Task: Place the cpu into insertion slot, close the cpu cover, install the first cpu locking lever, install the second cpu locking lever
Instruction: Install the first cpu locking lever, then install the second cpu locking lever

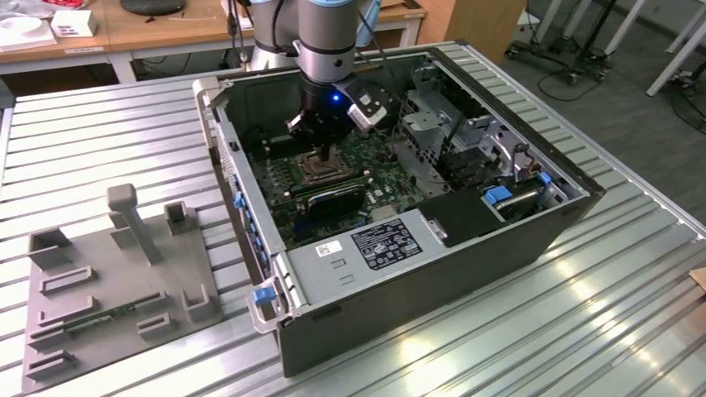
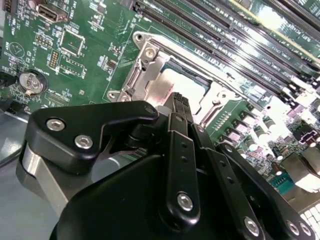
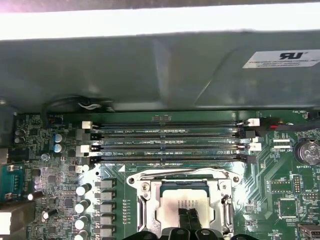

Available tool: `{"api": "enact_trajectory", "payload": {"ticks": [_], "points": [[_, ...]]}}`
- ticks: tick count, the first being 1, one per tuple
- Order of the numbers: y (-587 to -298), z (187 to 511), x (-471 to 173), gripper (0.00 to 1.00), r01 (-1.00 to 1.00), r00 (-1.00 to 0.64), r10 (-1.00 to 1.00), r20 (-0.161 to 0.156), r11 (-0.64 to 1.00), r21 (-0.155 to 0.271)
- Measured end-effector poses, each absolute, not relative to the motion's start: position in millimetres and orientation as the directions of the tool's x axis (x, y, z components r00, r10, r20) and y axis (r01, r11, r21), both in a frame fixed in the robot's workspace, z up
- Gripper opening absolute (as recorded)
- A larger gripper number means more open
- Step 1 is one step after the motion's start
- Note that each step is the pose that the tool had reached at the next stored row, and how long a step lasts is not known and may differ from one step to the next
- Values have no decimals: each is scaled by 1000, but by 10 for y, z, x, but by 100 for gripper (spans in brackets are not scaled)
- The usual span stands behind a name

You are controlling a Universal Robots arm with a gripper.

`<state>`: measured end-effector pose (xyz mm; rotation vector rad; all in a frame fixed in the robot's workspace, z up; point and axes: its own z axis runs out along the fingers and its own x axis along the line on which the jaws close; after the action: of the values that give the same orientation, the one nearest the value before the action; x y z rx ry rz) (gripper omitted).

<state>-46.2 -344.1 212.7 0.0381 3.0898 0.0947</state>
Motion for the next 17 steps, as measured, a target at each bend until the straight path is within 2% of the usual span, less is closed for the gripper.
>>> {"api": "enact_trajectory", "payload": {"ticks": [17], "points": [[-3440, 2164, -461, 10, 23, -998, 26, -49, 998, 62]]}}
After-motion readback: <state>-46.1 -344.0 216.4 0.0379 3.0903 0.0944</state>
